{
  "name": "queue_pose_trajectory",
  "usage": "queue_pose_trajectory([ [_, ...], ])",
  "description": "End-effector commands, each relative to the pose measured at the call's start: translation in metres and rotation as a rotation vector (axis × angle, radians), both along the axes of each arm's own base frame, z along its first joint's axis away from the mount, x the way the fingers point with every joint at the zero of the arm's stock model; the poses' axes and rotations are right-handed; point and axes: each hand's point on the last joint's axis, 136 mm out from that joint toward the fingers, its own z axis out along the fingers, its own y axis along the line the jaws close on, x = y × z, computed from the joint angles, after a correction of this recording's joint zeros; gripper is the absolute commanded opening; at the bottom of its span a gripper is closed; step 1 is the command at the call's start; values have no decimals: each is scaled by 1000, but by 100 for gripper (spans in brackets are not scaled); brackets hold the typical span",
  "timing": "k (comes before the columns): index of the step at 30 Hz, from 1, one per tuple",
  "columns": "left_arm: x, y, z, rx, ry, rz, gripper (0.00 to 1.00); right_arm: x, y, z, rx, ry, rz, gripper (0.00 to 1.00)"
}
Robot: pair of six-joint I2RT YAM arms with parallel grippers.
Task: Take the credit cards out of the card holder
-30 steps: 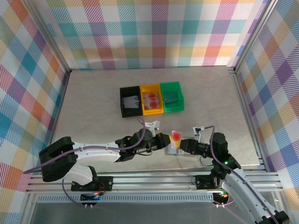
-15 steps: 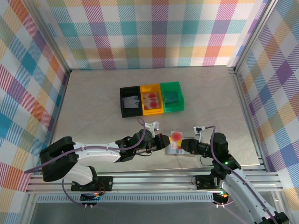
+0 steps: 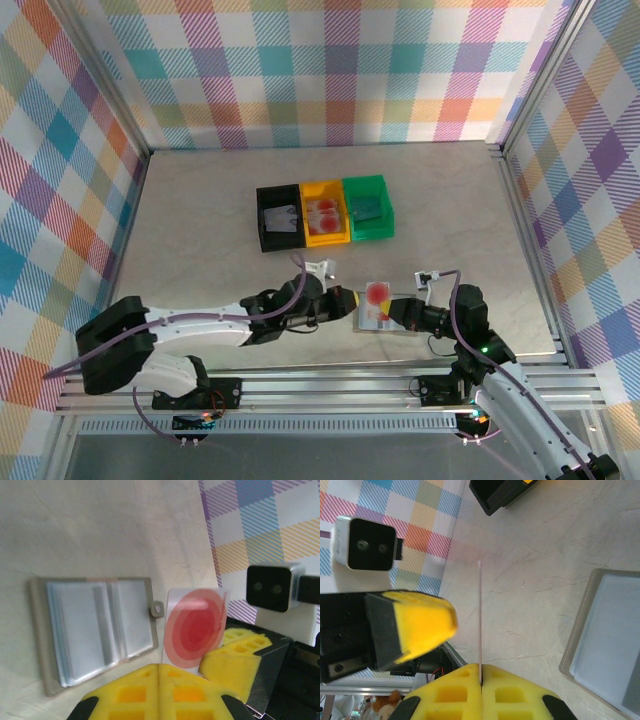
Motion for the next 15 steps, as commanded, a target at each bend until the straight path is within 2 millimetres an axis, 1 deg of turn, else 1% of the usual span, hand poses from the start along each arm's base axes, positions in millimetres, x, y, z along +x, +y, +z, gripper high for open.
queue_pose_trajectory([
  [1,13,20,37,38,-91,9,19,7,-1,21,10,-39,-32,0],
  [2,17,30,43,65,-105,18,27,10,-2,25,10,-41,-49,0],
  [3,19,39,48,89,-120,24,32,13,-4,26,6,-38,-67,0],
  [5,26,59,61,131,-150,42,48,19,-5,34,12,-36,-95,0],
  [8,32,94,72,224,-167,71,67,29,-5,44,16,-23,-135,0],
  [9,34,107,71,270,-162,80,72,33,-5,46,14,-17,-152,0],
  [11,38,130,75,336,-167,96,79,40,-3,51,6,-13,-177,0],
  [13,41,150,79,389,-170,113,82,46,0,55,-5,-18,-195,0],
  [15,45,173,84,464,-187,150,89,53,5,59,-21,-29,-214,0],
])
